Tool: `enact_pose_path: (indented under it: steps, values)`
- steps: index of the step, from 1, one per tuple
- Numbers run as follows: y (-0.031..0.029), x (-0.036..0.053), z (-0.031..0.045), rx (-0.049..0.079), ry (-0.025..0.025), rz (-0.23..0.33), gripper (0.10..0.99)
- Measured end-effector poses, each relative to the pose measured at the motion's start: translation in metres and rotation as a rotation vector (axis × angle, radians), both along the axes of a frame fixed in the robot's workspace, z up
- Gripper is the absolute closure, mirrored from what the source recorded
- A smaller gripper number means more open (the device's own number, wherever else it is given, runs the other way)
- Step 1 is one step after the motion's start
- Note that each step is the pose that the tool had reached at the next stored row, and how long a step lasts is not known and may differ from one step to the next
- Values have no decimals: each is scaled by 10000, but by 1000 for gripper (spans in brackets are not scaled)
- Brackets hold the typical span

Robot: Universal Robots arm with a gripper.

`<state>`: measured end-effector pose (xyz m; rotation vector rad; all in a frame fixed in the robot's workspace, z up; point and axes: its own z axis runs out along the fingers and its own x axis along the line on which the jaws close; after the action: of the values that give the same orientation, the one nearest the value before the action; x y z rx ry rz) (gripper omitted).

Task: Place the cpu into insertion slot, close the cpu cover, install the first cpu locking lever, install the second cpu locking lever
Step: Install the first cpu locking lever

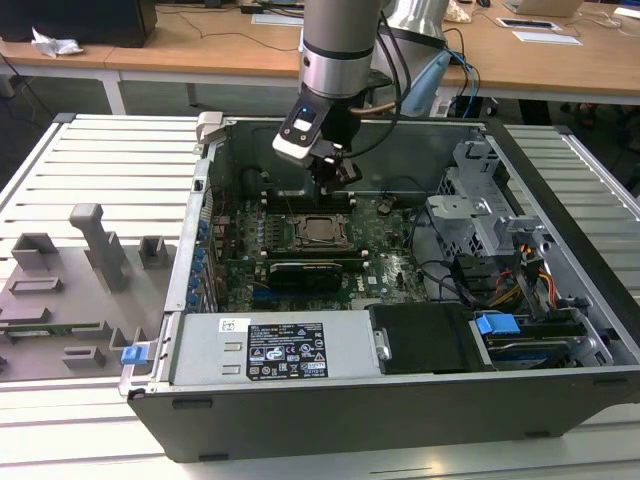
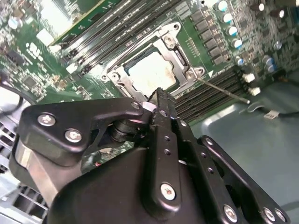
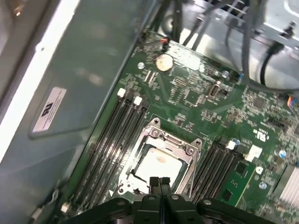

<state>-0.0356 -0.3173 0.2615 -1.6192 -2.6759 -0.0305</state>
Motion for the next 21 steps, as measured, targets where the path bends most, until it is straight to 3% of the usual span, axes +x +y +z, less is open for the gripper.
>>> enact_pose_path:
  steps: [8,21]
  values:
    - [0,0,0,-8,0,1004,980]
    - [0,0,0,-8,0,1712,980]
